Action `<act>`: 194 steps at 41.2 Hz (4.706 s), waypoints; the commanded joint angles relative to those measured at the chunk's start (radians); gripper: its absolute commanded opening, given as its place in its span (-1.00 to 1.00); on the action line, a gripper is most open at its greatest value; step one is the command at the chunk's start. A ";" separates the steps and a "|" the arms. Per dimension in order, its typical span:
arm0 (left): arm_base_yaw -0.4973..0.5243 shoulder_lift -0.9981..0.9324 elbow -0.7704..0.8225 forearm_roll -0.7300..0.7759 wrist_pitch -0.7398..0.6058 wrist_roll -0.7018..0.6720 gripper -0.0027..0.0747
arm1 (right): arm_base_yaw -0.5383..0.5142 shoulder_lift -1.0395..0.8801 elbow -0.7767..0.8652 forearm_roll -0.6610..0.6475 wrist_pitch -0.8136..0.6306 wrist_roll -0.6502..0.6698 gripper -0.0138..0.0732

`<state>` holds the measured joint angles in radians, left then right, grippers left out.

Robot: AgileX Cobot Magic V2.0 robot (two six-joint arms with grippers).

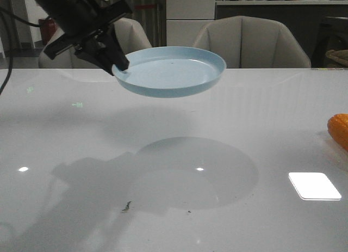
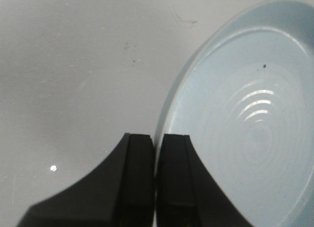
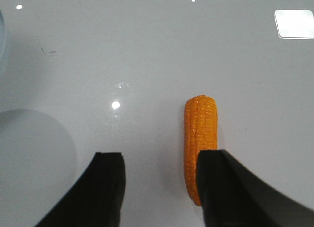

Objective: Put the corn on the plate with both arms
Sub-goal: 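Carry the plate toward the table center and set it down, then open the left gripper and withdraw it upward from the plate, then lower the right gripper over the corn cob and close on it, then lift the corn cob with the right gripper and lower it onto the plate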

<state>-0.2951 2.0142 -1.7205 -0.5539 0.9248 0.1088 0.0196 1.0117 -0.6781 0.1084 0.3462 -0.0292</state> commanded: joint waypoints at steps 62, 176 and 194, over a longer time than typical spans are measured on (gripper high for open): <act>0.144 -0.238 -0.356 0.562 0.109 0.002 -0.23 | 0.000 0.082 -0.042 -0.007 -0.092 -0.007 0.34; 0.199 -1.063 1.020 0.560 -0.718 0.018 -0.23 | -0.016 0.803 -0.537 -0.117 -0.045 -0.050 0.08; 0.199 -1.063 1.020 0.560 -0.718 0.018 -0.23 | 0.331 0.815 -0.683 -0.117 0.043 -0.090 0.08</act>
<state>-0.0958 0.9680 -0.6717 0.0106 0.2883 0.1337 0.2942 1.8702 -1.3281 0.0000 0.4235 -0.1062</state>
